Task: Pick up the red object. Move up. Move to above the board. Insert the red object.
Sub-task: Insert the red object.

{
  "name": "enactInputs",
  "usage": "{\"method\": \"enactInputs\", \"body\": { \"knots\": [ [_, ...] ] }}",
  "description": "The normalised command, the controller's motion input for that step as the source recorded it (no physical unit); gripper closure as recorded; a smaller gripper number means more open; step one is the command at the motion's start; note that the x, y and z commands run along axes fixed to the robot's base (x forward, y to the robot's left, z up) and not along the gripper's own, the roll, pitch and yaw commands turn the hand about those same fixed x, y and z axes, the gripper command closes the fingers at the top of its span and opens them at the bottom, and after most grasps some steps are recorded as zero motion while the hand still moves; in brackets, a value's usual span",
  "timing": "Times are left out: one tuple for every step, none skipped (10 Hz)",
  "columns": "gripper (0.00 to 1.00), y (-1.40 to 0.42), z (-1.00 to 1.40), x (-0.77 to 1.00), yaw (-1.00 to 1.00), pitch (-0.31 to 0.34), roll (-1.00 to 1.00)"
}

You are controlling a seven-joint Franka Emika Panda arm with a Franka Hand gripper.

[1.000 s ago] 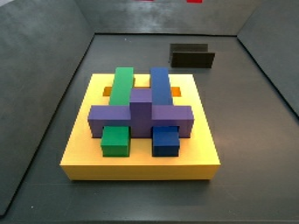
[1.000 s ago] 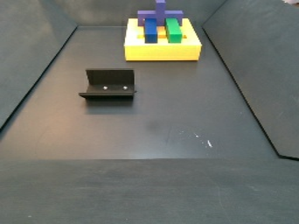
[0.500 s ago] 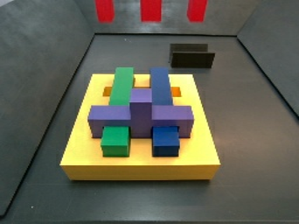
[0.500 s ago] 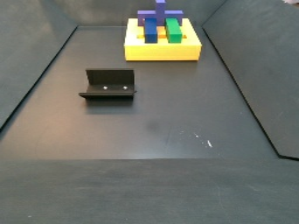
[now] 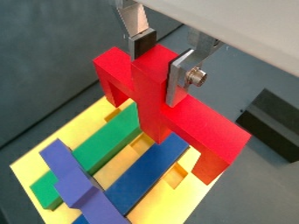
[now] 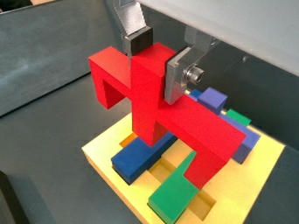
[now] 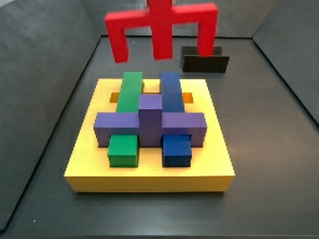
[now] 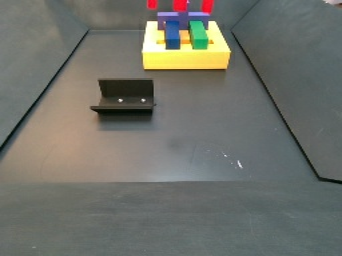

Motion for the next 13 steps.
{"method": "enactInputs", "body": {
  "knots": [
    [1.0, -0.15, -0.53, -0.13, 0.14, -0.196, 0.32],
    [1.0, -0.1, -0.41, -0.16, 0.1, -0.08, 0.32],
    [1.0, -0.04, -0.25, -0.13, 0.0, 0.0, 0.17],
    [1.0, 0.0, -0.22, -0.08, 0.0, 0.0, 0.14],
    [1.0, 0.0, -0.22, -0.01, 0.0, 0.0, 0.07],
    [1.0, -0.02, -0.23, 0.0, 0.0, -0.001, 0.03],
    [1.0, -0.06, -0.11, 0.03, 0.01, 0.0, 0.0],
    [1.0, -0.02, -0.12, 0.06, 0.02, 0.0, 0.0],
    [1.0, 0.0, -0.11, 0.02, 0.01, 0.0, 0.0],
    [1.0, 0.0, -0.11, 0.0, 0.01, 0.0, 0.01],
    [1.0, 0.0, -0.15, 0.0, 0.01, 0.0, 0.02],
    [1.0, 0.0, -0.17, 0.0, 0.02, 0.0, 0.0],
    [1.0, 0.0, -0.14, 0.05, 0.03, 0.0, 0.0]
  ]
}}
